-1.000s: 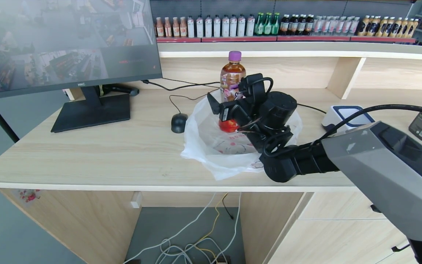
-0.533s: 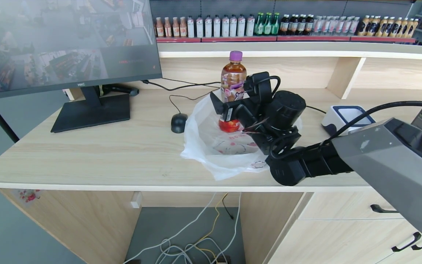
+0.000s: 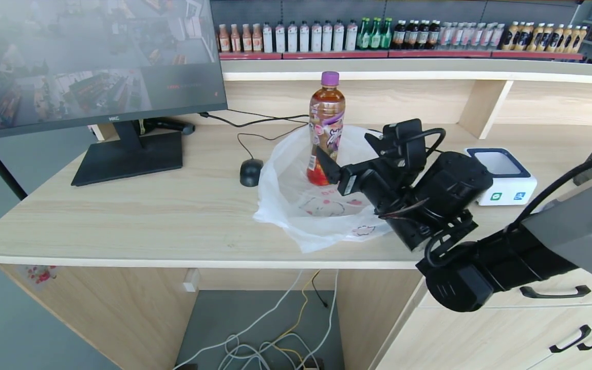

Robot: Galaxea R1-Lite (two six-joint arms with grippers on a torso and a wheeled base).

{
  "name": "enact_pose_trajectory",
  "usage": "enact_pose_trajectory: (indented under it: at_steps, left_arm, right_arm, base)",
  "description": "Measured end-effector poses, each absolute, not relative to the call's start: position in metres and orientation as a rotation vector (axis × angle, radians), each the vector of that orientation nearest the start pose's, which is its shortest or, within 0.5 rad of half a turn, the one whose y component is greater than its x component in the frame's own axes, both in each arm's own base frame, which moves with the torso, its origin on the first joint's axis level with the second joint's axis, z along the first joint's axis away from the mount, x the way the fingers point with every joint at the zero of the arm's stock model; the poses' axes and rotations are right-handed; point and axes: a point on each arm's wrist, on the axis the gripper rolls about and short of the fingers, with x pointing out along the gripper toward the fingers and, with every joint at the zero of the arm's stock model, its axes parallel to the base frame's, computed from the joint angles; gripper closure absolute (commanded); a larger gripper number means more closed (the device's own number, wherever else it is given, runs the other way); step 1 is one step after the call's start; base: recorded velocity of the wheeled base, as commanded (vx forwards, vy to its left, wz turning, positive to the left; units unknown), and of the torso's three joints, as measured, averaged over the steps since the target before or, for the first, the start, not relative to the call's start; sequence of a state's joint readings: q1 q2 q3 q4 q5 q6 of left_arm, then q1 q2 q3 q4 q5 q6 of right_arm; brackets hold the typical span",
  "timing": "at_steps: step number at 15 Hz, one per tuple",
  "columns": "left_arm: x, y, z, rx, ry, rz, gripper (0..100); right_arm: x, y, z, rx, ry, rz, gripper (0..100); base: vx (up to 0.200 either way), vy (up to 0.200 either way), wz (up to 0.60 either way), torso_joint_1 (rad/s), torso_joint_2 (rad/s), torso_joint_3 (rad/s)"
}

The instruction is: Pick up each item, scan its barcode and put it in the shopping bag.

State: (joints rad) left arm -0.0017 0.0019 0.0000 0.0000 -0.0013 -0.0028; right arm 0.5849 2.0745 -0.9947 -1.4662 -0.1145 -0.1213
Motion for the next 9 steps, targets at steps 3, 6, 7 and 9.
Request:
enact_pose_trajectory:
  at_steps: [3, 6, 7, 9]
  left_arm:
    - [-0.023, 0.000, 0.076, -0.003, 0.002, -0.003, 0]
    - [-0.023, 0.000, 0.076, -0.003, 0.002, -0.003, 0]
    - [-0.023, 0.000, 0.076, -0.003, 0.002, -0.003, 0]
    - [-0.023, 0.000, 0.076, -0.003, 0.002, -0.003, 0]
  right_arm:
    - [0.298, 0.195, 0.175, 0.048, -0.371, 0.449, 0]
    - [0.280, 0.185, 0.185, 0.052, -0.382, 0.487, 0]
    - [0.276, 0.184, 0.189, 0.053, -0.393, 0.500, 0]
    - [0.271, 0.180, 0.192, 0.053, -0.398, 0.506, 0]
  base:
    - [0.000, 0.000, 0.00, 0.000, 0.00, 0.000]
    - [0.000, 0.000, 0.00, 0.000, 0.00, 0.000]
    - [0.000, 0.000, 0.00, 0.000, 0.00, 0.000]
    - [0.000, 0.000, 0.00, 0.000, 0.00, 0.000]
